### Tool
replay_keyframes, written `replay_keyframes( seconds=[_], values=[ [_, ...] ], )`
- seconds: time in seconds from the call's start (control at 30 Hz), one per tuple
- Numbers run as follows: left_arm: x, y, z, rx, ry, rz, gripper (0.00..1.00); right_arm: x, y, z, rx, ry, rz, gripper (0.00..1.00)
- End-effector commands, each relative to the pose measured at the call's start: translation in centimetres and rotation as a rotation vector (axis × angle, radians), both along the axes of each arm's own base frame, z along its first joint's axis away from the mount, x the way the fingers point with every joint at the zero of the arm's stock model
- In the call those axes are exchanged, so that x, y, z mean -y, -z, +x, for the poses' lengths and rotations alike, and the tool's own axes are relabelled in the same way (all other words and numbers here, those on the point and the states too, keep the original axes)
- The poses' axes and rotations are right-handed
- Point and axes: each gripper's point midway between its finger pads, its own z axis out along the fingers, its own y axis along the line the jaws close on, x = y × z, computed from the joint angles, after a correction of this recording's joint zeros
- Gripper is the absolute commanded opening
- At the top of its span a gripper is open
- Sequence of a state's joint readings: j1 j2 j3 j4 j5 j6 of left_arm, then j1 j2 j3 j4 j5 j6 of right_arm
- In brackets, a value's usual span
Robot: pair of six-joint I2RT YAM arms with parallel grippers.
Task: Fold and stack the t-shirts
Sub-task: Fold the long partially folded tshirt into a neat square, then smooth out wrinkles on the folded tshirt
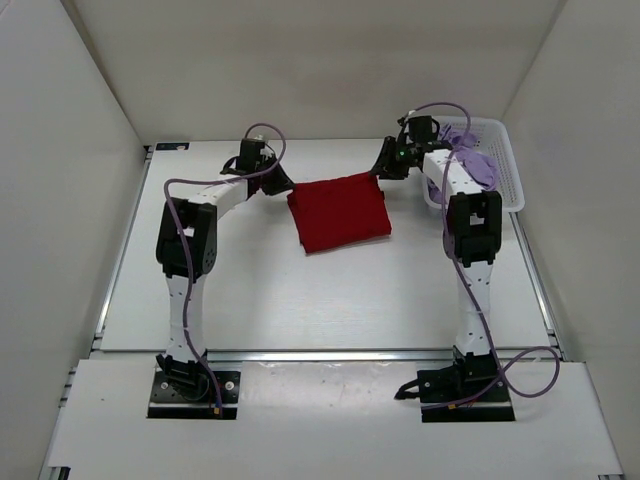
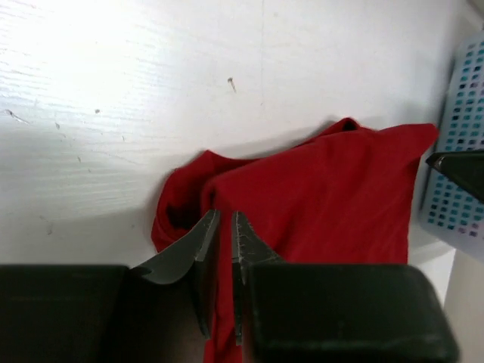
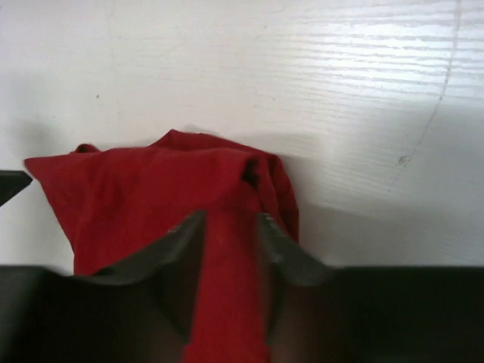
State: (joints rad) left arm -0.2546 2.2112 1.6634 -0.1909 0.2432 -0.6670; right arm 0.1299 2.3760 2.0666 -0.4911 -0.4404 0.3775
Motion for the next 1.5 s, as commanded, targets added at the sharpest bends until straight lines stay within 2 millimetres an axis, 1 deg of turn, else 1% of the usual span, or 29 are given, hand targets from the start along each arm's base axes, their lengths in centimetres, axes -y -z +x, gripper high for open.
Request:
replay_keyframes(
  seconds=[0.0, 0.1, 0.17, 0.23, 0.27, 0.3, 0.37, 0.4, 0.5, 0.53, 0.57, 0.6, 0.63, 0.67, 0.7, 0.73, 0.77, 0.8, 0.87, 0.97, 1.03, 1.13, 1.2, 1.23, 1.27, 1.33, 1.37, 1.43, 1.47],
  values=[
    [-1.2, -7.5, 2.2, 0.156, -0.052, -0.054, 0.24, 0.1, -5.3, 0.9, 0.096, -0.001, -0.055, 0.38],
    [-2.3, -10.1, 1.9, 0.217, -0.080, -0.061, 0.30, -0.7, -6.1, -0.5, 0.119, -0.003, -0.119, 0.43],
    [-1.9, -10.0, 0.9, 0.221, -0.066, -0.061, 0.33, -1.7, -6.7, -1.9, 0.160, -0.009, -0.147, 0.42],
    [0.5, -8.9, -1.4, 0.209, -0.002, -0.076, 0.32, -2.3, -6.2, -3.5, 0.176, -0.007, -0.139, 0.33],
    [1.3, -8.8, -2.1, 0.209, 0.015, -0.090, 0.32, -2.5, -5.8, -3.9, 0.175, -0.009, -0.137, 0.23],
    [3.0, -7.8, -3.5, 0.201, 0.042, -0.105, 0.32, -3.0, -5.7, -4.6, 0.182, -0.018, -0.101, 0.17],
    [6.1, -6.9, -5.5, 0.202, 0.094, -0.143, 0.32, -3.5, -4.0, -5.4, 0.152, -0.030, -0.042, 0.02],
    [7.0, -6.3, -5.8, 0.182, 0.108, -0.172, 0.32, -3.8, -3.6, -5.7, 0.137, -0.045, -0.024, 0.00],
    [9.4, -4.6, -5.5, 0.151, 0.148, -0.161, 0.29, -4.0, -0.3, -6.8, 0.065, -0.053, -0.020, 0.00],
    [9.2, -3.9, -4.8, 0.144, 0.129, -0.131, 0.29, -3.5, 1.3, -7.5, 0.031, -0.037, -0.035, 0.00],
    [8.8, -3.7, -4.4, 0.143, 0.123, -0.118, 0.29, -3.4, 1.6, -7.3, 0.036, -0.026, -0.039, 0.00],
    [8.2, -2.5, -3.8, 0.129, 0.098, -0.095, 0.29, -2.8, 3.2, -8.3, -0.001, -0.016, -0.049, 0.00],
    [6.9, -1.4, -3.1, 0.107, 0.070, -0.084, 0.29, -2.4, 3.7, -8.9, -0.014, -0.001, -0.043, 0.00],
    [6.1, -0.4, -3.1, 0.090, 0.058, -0.079, 0.28, -2.5, 3.5, -9.1, 0.002, 0.005, -0.031, 0.01],
    [5.5, 0.5, -3.3, 0.071, 0.055, -0.074, 0.27, -1.8, 5.2, -10.4, -0.041, 0.020, -0.039, 0.00],
    [4.2, 1.6, -3.5, 0.050, 0.032, -0.067, 0.26, -1.5, 5.8, -11.4, -0.056, 0.028, -0.036, 0.01],
    [2.7, 2.6, -4.2, 0.035, 0.014, -0.058, 0.26, -1.5, 6.5, -12.6, -0.076, 0.029, -0.040, 0.00],
    [2.3, 2.6, -4.3, 0.041, 0.002, -0.056, 0.26, -1.4, 6.7, -13.0, -0.077, 0.035, -0.035, 0.00],
    [0.4, 4.4, -6.3, 0.001, -0.014, -0.032, 0.25, -2.0, 8.0, -15.8, -0.117, 0.014, -0.027, 0.00],
    [-1.4, 5.1, -8.8, -0.022, -0.043, -0.048, 0.24, -3.0, 9.1, -19.3, -0.126, -0.019, -0.034, 0.00],
    [-2.6, 4.7, -9.9, -0.013, -0.062, -0.058, 0.25, -3.5, 8.8, -21.0, -0.113, -0.037, -0.034, 0.00],
    [-3.6, 3.6, -13.0, -0.002, -0.062, -0.073, 0.23, -3.6, 9.0, -24.7, -0.111, -0.093, -0.081, 0.00],
    [-4.0, 2.9, -14.5, 0.006, -0.064, -0.091, 0.24, -3.6, 8.5, -26.3, -0.121, -0.141, -0.086, 0.00],
    [-4.0, 3.3, -15.8, -0.001, -0.056, -0.094, 0.24, -3.6, 8.0, -26.8, -0.114, -0.169, -0.101, 0.00],
    [-3.9, 1.8, -16.2, 0.031, -0.046, -0.116, 0.25, -3.5, 7.7, -26.7, -0.104, -0.169, -0.108, 0.01],
    [-3.4, 0.5, -17.4, 0.060, -0.029, -0.110, 0.26, -3.3, 5.3, -26.4, -0.051, -0.174, -0.108, 0.11],
    [-3.1, -1.0, -17.3, 0.095, -0.017, -0.107, 0.25, -3.4, 4.4, -26.0, -0.034, -0.171, -0.090, 0.15],
    [-0.4, -3.9, -17.1, 0.158, 0.052, -0.103, 0.26, -3.4, 1.3, -24.4, 0.044, -0.150, -0.033, 0.19],
    [0.2, -4.2, -17.2, 0.165, 0.073, -0.085, 0.28, -3.4, 1.0, -24.3, 0.044, -0.149, -0.025, 0.20]
  ],
)
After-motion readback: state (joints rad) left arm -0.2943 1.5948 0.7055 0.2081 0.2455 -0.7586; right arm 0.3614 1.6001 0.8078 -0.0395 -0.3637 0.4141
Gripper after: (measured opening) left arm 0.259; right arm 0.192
